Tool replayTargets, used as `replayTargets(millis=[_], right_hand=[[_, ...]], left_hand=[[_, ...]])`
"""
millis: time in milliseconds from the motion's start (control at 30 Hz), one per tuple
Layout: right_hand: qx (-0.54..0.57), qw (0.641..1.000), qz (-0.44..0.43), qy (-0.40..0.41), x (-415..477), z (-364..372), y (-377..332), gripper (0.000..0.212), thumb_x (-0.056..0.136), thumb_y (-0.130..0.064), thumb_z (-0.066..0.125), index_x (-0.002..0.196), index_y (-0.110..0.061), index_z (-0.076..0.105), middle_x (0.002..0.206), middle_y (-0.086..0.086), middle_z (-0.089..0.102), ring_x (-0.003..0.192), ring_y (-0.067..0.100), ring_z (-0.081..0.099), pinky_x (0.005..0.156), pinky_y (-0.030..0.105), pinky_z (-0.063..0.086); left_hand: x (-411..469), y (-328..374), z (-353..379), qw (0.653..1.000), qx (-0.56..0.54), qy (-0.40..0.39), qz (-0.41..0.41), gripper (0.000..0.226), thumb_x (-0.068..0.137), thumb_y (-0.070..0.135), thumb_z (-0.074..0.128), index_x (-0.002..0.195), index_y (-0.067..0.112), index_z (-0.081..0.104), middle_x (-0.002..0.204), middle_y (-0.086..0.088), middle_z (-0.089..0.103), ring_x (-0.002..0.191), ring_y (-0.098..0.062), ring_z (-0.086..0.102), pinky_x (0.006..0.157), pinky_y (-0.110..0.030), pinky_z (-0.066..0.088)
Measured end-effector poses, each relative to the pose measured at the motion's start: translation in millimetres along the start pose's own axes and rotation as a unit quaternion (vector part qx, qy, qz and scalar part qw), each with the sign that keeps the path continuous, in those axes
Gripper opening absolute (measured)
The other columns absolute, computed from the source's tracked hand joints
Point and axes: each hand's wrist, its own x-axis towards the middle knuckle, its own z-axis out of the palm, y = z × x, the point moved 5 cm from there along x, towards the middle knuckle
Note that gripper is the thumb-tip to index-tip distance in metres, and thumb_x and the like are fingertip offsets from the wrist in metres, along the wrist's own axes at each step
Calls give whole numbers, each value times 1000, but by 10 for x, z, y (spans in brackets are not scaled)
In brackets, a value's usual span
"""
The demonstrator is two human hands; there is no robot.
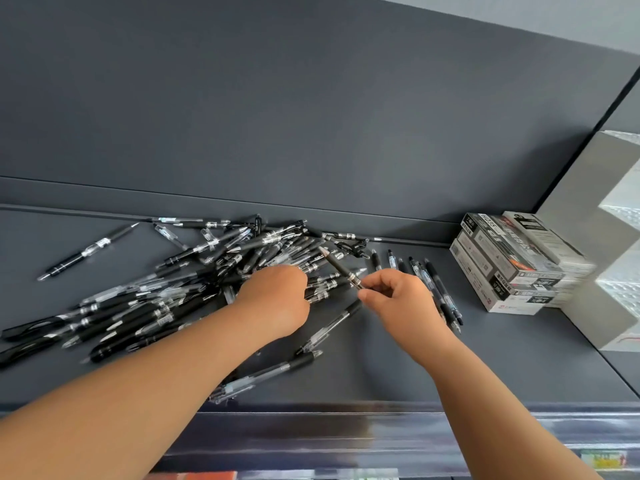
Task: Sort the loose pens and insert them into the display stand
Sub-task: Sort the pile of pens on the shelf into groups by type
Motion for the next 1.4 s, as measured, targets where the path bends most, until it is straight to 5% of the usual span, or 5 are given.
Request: replayTargets(millis=[367,533,700,1133,1400], right_hand=[[25,998,-62,-13,232,625,-843,5,85,-18,69,81,-19,65,65,-9,59,57,4,50,58,18,39],[32,993,-97,-59,299,1291,-1397,5,86,-19,68,88,-16,66,68,-9,59,58,4,50,61,20,40],[36,986,-114,-113,319,2066,-1924,4,86,-22,67,88,-19,64,75,-5,62,60,7,52,57,19,42],[-16,975,-77,-207,439,3807,-2755,26,84,-20,64,81,5,58,62,6,48,59,19,43,62,30,42],[-128,972,-61,-189,607,4341,-2851,16,87,-22,61,87,-6,61,75,5,59,72,23,53,54,23,35]], left_hand=[[-155,-1040,-623,941,-312,43,-126,24,83,22,66,67,12,51,66,-5,41,60,-18,36,59,-26,26],[-408,-1752,-844,907,-372,69,-182,20,85,24,67,95,6,66,86,-5,53,75,-18,47,70,-28,37],[-733,-2524,-1075,895,-361,101,-243,20,86,19,66,84,-1,65,67,-7,49,56,-19,43,48,-22,33],[-1185,-4456,-1243,874,-214,149,-411,24,81,21,66,66,11,50,62,-4,52,57,-23,50,53,-26,35],[-979,-4816,-1067,895,-98,125,-417,15,84,15,60,71,11,53,71,-3,55,69,-23,54,55,-27,37]])
